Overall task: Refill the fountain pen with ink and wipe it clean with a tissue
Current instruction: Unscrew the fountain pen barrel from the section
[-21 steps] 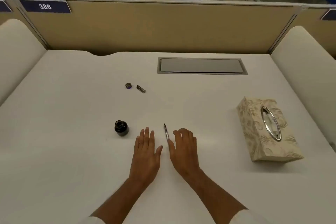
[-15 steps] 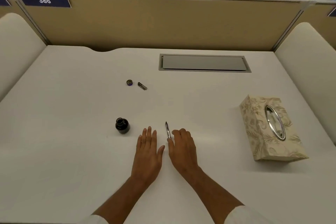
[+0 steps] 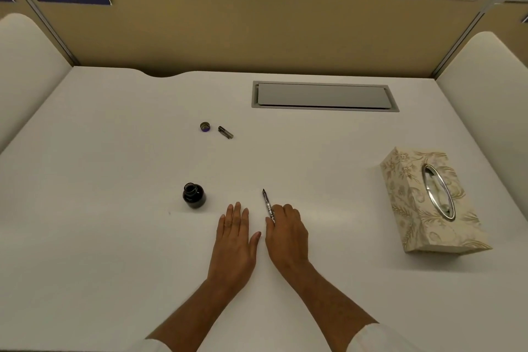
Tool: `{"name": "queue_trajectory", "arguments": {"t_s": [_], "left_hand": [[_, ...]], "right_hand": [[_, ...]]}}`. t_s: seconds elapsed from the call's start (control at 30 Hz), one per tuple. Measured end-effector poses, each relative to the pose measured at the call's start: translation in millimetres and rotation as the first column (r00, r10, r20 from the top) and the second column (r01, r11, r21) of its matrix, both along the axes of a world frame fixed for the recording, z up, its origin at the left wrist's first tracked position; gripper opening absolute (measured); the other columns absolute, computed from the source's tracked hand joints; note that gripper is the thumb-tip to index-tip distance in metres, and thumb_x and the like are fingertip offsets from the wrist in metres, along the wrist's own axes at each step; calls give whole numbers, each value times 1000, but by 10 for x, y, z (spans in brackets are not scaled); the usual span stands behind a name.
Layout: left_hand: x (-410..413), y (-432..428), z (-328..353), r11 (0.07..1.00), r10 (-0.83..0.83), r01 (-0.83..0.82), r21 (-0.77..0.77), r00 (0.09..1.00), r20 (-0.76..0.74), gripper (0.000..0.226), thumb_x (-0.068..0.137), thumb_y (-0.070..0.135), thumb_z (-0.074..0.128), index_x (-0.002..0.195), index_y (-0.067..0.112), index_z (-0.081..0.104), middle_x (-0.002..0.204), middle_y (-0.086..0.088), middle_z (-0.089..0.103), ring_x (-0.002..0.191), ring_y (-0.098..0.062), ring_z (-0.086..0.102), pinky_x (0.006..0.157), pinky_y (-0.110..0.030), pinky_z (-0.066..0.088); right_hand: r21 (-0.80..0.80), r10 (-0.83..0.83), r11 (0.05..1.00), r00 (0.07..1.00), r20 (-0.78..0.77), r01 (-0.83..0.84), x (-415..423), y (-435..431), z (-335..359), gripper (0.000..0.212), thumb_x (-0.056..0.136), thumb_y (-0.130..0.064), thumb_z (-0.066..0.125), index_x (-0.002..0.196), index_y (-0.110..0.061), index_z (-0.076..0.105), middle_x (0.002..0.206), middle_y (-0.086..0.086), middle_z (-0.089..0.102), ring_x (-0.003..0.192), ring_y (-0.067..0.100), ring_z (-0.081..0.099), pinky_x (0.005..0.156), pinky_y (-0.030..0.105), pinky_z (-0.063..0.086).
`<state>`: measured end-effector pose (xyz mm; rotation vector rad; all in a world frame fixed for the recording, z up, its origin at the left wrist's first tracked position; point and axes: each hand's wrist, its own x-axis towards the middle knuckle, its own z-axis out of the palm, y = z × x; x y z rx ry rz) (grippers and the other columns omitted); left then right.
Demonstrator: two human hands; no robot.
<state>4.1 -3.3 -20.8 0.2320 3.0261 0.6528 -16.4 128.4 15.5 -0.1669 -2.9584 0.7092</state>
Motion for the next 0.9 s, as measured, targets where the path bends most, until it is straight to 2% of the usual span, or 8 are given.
{"name": "queue_trajectory", "arguments": {"t_s": [0.2,0.3,0.47,0.6,0.67,0.73,0.8,0.9], "left_hand": [[-10,-9,-30,1000,-10,10,17,1000,6,66,109,41,34,161,10,8,171,-7,4,157,-20,-7,125,-28,-14],[-14,-8,-23,1000,-12,11,27,1000,3,65,109,41,33,160,12,4,170,-6,2,156,-19,-10,124,-26,-17],[-88,29,87,992,34,-30,122,999,-38,59,110,36,35,161,13,17,170,-1,8,156,-11,-7,124,-21,-16],[-175,135,265,953,81,-80,292,997,9,52,111,30,36,159,14,31,167,1,25,154,-5,5,125,-22,0],[-205,216,423,889,124,-150,433,988,89,46,110,31,38,155,19,41,157,13,40,148,5,20,122,-17,12],[-240,290,596,763,137,-211,611,976,166,30,110,29,42,136,33,56,133,27,58,124,24,43,107,-5,31],[-292,347,724,598,155,-303,742,952,264,23,109,26,46,107,36,68,103,13,75,97,16,62,87,-10,46],[-359,372,883,330,136,-482,812,875,464,20,106,30,54,108,27,74,105,4,81,102,-1,73,89,-18,53]], "right_hand": [[17,-87,996,996,-13,87,-14,-63,38,2,88,-9,72,88,-7,72,81,8,67,72,24,62,57,35,51],[43,-52,998,996,-68,55,-11,-56,21,7,80,-5,78,82,-7,72,74,8,66,65,23,62,53,35,53],[30,-4,1000,986,-167,9,6,33,-9,9,81,-4,77,88,-6,73,77,7,67,64,22,62,53,35,56],[-19,44,999,968,-247,-50,40,66,24,6,89,-4,72,95,-5,73,81,7,66,63,19,62,54,33,58],[-45,68,995,958,-279,-84,54,86,72,7,91,-3,69,97,-5,72,82,6,65,63,18,61,53,31,56],[-64,94,991,952,-292,-118,72,109,125,8,92,-3,67,100,-5,71,84,6,64,63,18,60,52,31,56],[-92,108,986,950,-294,-140,97,131,171,10,93,-2,67,102,-4,70,86,6,63,65,18,60,52,32,56],[-178,108,971,953,-282,-162,139,161,260,12,96,-4,64,106,-6,69,90,4,61,68,16,58,54,32,55]]}}
